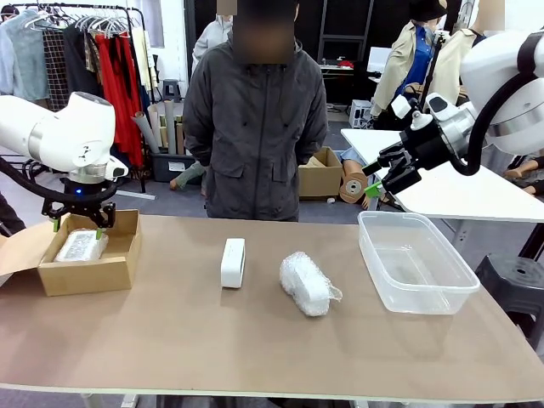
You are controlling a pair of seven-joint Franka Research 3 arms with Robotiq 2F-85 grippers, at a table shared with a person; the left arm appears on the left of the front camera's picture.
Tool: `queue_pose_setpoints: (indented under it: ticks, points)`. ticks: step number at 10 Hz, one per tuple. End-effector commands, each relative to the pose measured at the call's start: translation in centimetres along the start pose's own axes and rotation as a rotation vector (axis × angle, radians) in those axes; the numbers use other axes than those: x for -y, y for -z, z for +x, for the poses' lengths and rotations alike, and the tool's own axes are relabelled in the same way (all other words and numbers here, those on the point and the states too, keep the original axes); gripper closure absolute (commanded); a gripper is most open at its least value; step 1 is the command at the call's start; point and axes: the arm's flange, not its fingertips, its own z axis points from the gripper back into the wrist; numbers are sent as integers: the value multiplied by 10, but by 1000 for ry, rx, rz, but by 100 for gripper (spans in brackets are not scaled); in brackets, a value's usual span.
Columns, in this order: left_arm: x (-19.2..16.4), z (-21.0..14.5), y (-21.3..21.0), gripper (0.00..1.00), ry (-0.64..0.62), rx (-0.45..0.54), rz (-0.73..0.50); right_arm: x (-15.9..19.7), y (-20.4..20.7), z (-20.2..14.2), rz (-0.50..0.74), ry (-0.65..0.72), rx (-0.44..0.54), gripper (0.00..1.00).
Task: Separate and place wrapped and unwrapped clocks.
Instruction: Pick up the Digital clock indicated by the person.
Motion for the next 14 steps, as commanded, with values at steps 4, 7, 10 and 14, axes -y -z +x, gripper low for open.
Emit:
queue_pose_setpoints:
  ticks: [4,7,10,14]
  points:
    - [0,0,0,0,0,0,0,0,-1,1,3,-2,12,0]
    - [-3,-9,-9,0,291,-141,-208,0,-1,1,3,-2,12,0]
    - [-8,-17,-36,0,592,-50,-376,0,-1,1,3,-2,12,0]
    - [-17,-25,-88,0,1129,69,-767,0,-1,1,3,-2,12,0]
